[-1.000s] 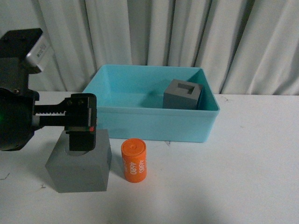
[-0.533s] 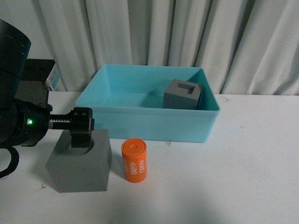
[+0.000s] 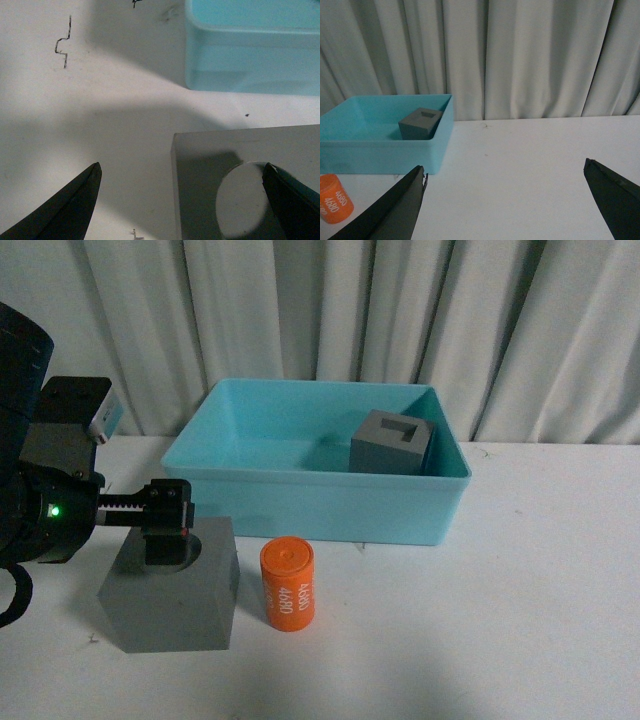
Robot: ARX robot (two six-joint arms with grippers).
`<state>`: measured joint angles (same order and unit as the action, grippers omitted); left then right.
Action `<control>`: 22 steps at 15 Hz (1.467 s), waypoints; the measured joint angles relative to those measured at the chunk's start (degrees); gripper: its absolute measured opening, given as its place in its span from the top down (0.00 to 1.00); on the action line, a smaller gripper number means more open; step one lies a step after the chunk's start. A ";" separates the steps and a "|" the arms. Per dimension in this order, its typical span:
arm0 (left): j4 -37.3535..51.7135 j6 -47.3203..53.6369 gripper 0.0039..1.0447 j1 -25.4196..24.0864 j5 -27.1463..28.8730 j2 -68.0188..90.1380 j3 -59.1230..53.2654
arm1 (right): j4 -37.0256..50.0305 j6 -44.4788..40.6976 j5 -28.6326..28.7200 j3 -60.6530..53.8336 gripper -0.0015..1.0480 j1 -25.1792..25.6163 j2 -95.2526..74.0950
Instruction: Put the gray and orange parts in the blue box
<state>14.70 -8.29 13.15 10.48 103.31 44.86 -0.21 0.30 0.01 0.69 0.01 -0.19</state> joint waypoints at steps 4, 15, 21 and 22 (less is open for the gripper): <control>0.94 1.25 0.06 -0.90 -0.72 2.54 -0.63 | 0.00 0.00 0.00 0.00 0.06 0.00 0.00; 1.77 -0.46 0.78 0.15 -3.17 2.51 -1.51 | 0.00 0.00 0.00 0.00 0.06 0.00 0.00; -6.64 -2.16 0.80 0.44 -3.85 -2.67 -1.66 | 0.00 0.00 0.00 0.00 0.06 0.00 0.00; -9.40 -2.27 0.80 0.61 -4.66 -5.27 -1.14 | 0.00 0.00 0.00 0.00 0.06 0.00 0.00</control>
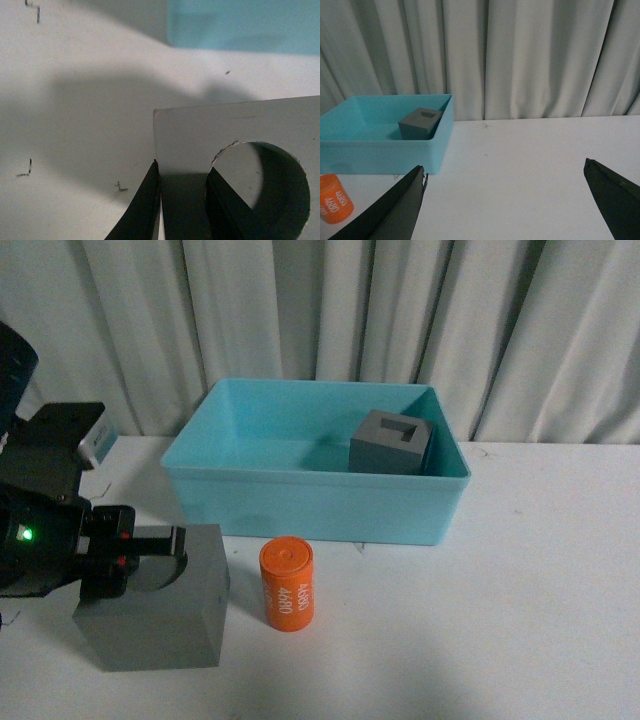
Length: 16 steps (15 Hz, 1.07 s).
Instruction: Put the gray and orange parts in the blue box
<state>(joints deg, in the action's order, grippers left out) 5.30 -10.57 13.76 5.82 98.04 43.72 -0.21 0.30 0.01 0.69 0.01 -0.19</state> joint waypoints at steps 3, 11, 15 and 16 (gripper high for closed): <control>-4.04 -0.20 0.81 5.01 -1.55 4.24 34.62 | 0.00 0.00 0.00 0.00 0.06 0.00 0.00; -2.03 5.68 0.81 2.51 4.46 26.56 47.45 | 0.00 0.00 0.00 0.00 0.06 0.00 0.00; -0.98 6.47 0.82 1.16 4.76 29.24 47.43 | 0.00 0.00 0.00 0.00 0.06 0.00 0.00; -0.83 6.47 0.82 0.96 4.83 29.24 47.43 | 0.00 0.00 0.00 0.00 0.06 0.00 -0.02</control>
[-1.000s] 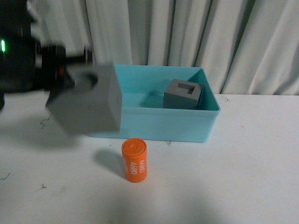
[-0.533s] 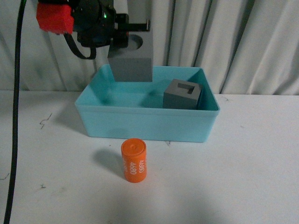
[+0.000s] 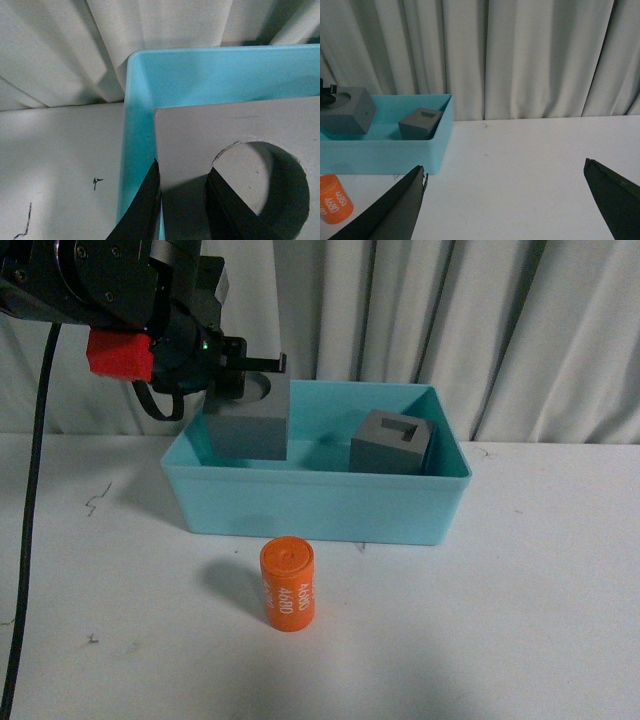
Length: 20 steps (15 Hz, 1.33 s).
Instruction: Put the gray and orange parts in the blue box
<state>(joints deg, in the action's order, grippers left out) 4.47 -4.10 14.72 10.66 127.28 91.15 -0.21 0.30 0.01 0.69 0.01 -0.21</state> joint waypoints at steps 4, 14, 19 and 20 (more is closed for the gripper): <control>1.22 -0.02 0.43 -0.87 -0.48 -0.48 -4.13 | 0.00 0.00 0.00 0.00 0.06 0.00 0.02; -19.78 -22.45 0.06 -9.77 -21.05 -73.18 -64.48 | 0.00 0.00 0.00 0.00 0.06 0.00 0.02; 17.42 -6.69 0.36 -14.84 -11.02 -94.66 -87.19 | -0.07 -0.04 -0.13 0.00 0.06 0.00 0.00; 21.86 -2.34 0.46 -14.78 -10.69 -96.39 -88.06 | 0.04 -0.04 -0.11 0.00 0.06 0.00 0.02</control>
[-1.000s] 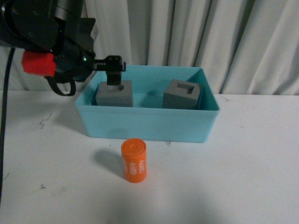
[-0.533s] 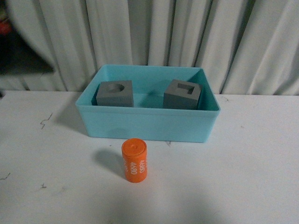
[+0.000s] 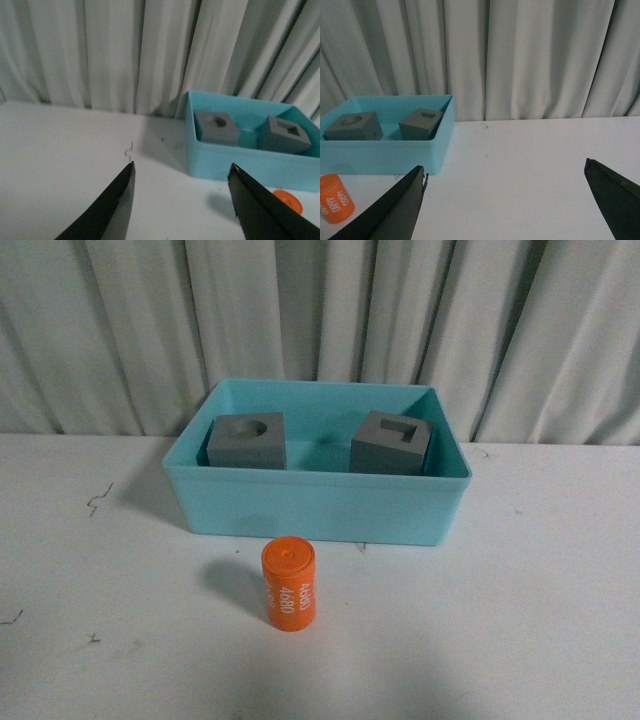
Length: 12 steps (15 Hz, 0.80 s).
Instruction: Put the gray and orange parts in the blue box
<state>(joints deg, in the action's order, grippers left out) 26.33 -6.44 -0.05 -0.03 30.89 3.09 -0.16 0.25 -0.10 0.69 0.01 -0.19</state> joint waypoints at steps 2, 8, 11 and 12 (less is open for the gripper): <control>-1.14 3.78 0.65 0.02 0.02 -2.97 -0.24 | -0.04 0.00 -0.02 0.00 0.06 0.00 -0.02; -6.01 5.55 0.99 0.02 0.07 -10.97 -2.54 | -0.04 0.00 -0.02 0.00 0.06 0.00 -0.02; -11.56 5.55 0.99 0.02 0.04 -16.37 -2.54 | -0.04 0.00 -0.02 0.00 0.06 0.00 -0.02; -13.55 5.55 0.99 0.02 0.07 -18.10 -2.54 | -0.04 0.00 -0.02 0.00 0.06 0.00 -0.02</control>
<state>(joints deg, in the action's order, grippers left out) 12.78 -0.89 -0.03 0.03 12.80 0.56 -0.21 0.25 -0.12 0.69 0.01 -0.21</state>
